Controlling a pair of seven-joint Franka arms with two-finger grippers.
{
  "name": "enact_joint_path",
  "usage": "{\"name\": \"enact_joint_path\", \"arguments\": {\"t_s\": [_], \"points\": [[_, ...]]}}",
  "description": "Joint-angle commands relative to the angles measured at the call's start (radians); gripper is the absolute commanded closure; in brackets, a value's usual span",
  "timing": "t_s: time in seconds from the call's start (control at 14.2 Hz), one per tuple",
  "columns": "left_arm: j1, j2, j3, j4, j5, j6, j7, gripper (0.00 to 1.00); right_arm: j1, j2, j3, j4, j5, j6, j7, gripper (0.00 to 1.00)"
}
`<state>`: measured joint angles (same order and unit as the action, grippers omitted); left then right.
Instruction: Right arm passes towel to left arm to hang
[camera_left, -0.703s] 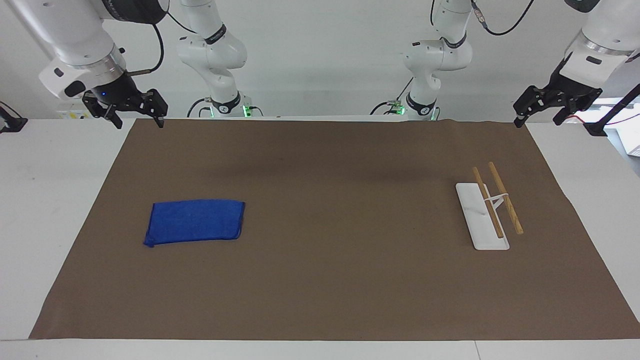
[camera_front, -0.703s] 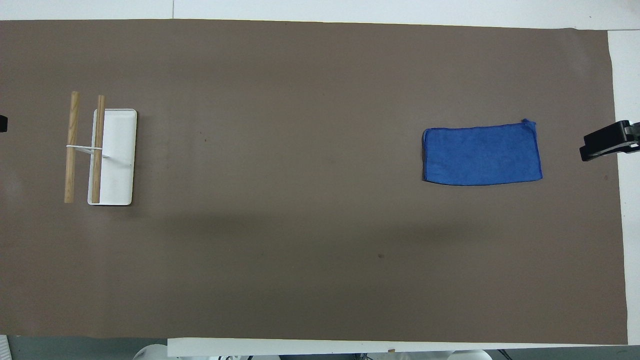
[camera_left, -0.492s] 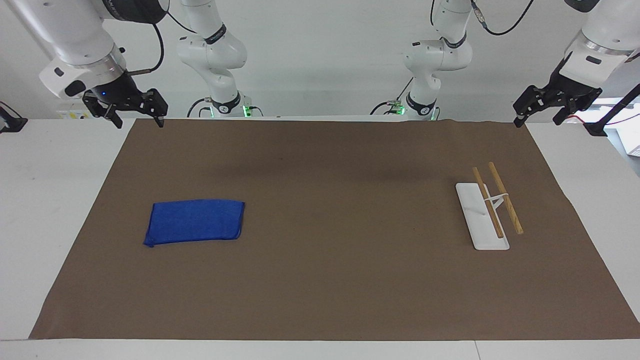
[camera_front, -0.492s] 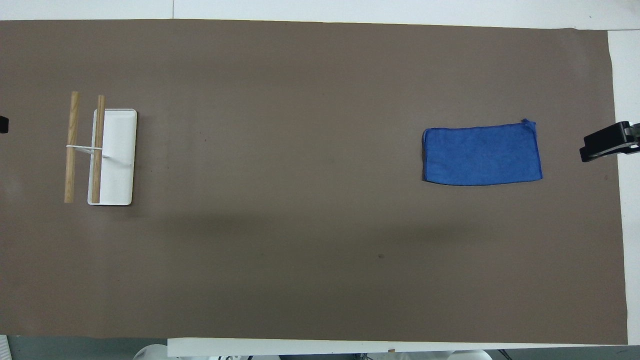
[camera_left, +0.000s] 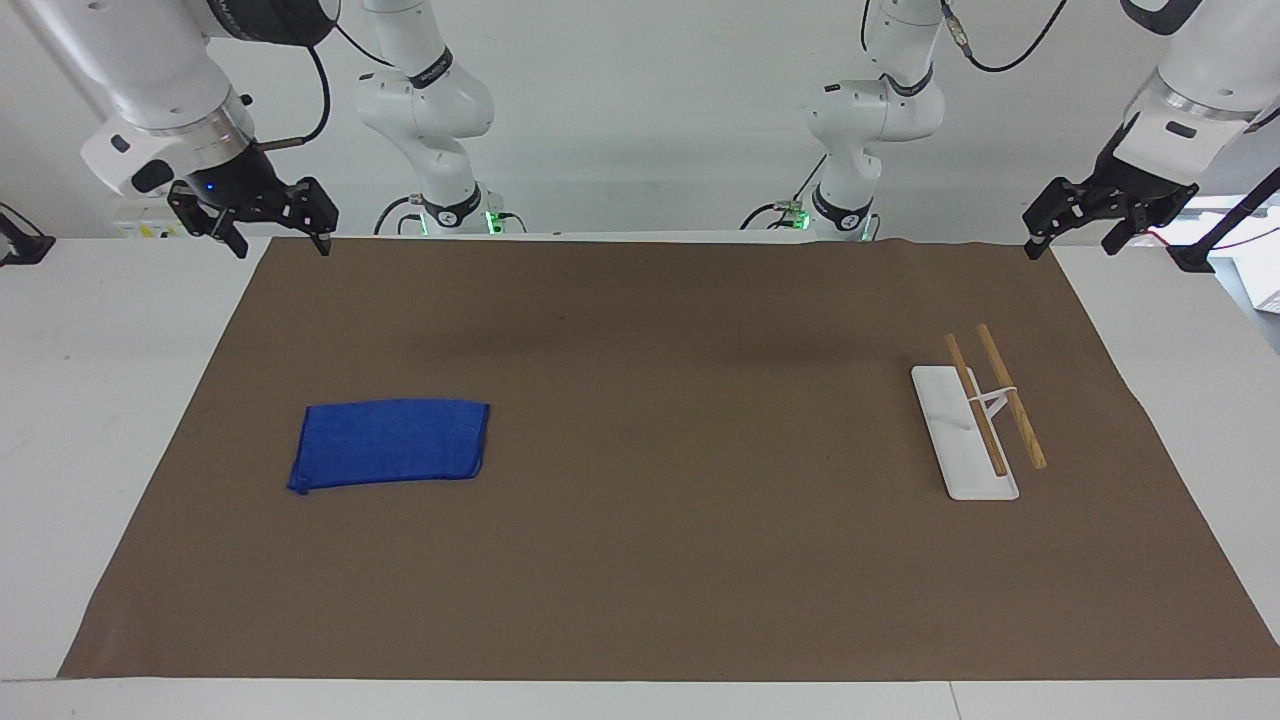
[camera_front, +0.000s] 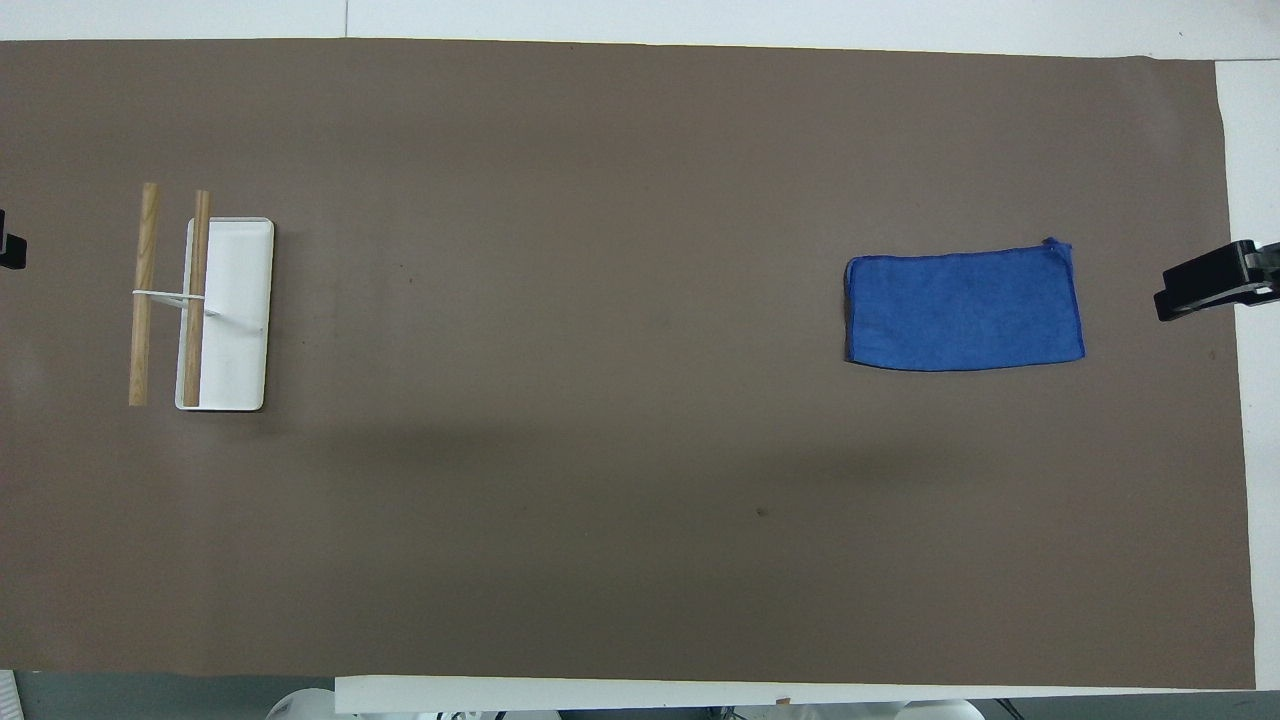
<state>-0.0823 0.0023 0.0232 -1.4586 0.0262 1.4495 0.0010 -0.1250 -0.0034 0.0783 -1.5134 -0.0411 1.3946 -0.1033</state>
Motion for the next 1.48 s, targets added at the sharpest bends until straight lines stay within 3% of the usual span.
{"name": "enact_joint_path", "arguments": {"t_s": [0.0, 0.14, 0.28, 0.49, 0.91, 1.05, 1.41], "points": [[0.01, -0.126, 0.001, -0.23, -0.011, 0.135, 0.008, 0.0, -0.004, -0.043, 0.009, -0.103, 0.03, 0.076, 0.01, 0.0], [0.015, -0.136, 0.003, -0.249, -0.011, 0.138, 0.005, 0.0, 0.043, -0.066, 0.014, -0.287, 0.04, 0.296, 0.02, 0.0], [0.027, -0.125, 0.0, -0.208, 0.0, 0.07, -0.051, 0.0, 0.07, -0.037, 0.014, -0.446, 0.04, 0.511, 0.081, 0.0], [0.027, -0.113, 0.0, -0.132, 0.001, 0.005, -0.179, 0.0, 0.077, 0.077, 0.014, -0.539, 0.04, 0.733, 0.102, 0.0], [0.015, -0.12, -0.009, -0.15, -0.002, 0.017, -0.156, 0.0, 0.016, 0.206, 0.014, -0.59, 0.04, 0.885, 0.085, 0.0], [0.001, -0.122, -0.011, -0.151, -0.002, 0.011, -0.147, 0.0, 0.013, 0.215, 0.012, -0.606, 0.04, 0.915, 0.022, 0.01], [-0.027, -0.122, -0.012, -0.151, -0.012, 0.022, -0.157, 0.0, 0.002, 0.217, 0.012, -0.663, 0.04, 0.98, -0.001, 0.15]]}}
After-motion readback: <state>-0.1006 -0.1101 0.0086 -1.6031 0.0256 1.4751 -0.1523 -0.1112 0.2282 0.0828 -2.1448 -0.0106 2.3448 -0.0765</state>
